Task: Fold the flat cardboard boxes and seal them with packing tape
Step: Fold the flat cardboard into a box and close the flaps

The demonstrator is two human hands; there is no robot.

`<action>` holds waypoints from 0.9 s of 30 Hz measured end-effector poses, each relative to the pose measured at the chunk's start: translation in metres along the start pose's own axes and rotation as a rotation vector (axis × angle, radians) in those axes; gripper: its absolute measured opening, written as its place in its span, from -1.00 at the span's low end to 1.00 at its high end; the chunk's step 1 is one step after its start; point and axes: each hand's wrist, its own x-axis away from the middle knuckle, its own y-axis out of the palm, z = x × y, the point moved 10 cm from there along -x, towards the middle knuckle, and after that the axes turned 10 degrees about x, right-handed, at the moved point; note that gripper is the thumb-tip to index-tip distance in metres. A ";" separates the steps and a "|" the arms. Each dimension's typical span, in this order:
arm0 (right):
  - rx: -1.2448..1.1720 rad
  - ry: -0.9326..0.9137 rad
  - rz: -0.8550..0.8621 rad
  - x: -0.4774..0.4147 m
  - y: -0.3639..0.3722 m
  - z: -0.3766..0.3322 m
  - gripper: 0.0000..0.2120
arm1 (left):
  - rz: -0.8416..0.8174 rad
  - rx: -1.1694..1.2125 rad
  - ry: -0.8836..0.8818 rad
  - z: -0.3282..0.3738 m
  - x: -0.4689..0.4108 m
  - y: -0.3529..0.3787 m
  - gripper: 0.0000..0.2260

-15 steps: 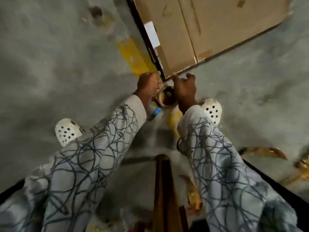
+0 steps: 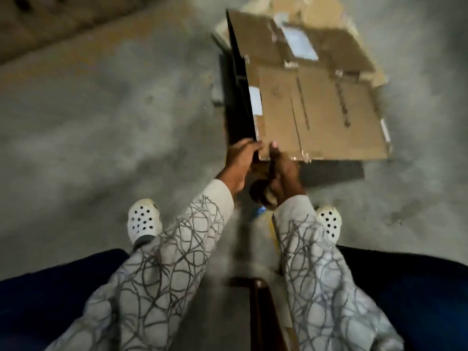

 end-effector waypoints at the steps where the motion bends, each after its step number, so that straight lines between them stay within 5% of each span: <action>1: -0.018 -0.020 -0.012 0.033 0.006 0.003 -0.63 | -0.016 0.001 0.050 0.015 0.028 -0.012 -0.80; 5: -0.116 -0.040 -0.080 0.182 0.013 0.036 -0.75 | -0.026 0.064 0.042 0.039 0.137 -0.076 -0.76; 10: 0.076 -0.182 -0.202 0.299 0.011 0.104 -0.91 | 0.009 0.260 0.124 0.030 0.225 -0.166 -0.79; 16: 0.640 -0.485 -0.494 0.399 0.031 0.121 -0.64 | 0.172 0.373 0.442 0.052 0.337 -0.263 -0.69; 22: 1.207 -0.629 -0.585 0.416 0.046 0.142 -0.56 | 0.370 -0.247 0.733 0.058 0.420 -0.299 -0.75; 27: 0.882 -0.585 -0.482 0.391 0.042 0.124 -0.43 | 0.441 -0.754 0.832 0.027 0.412 -0.306 -0.61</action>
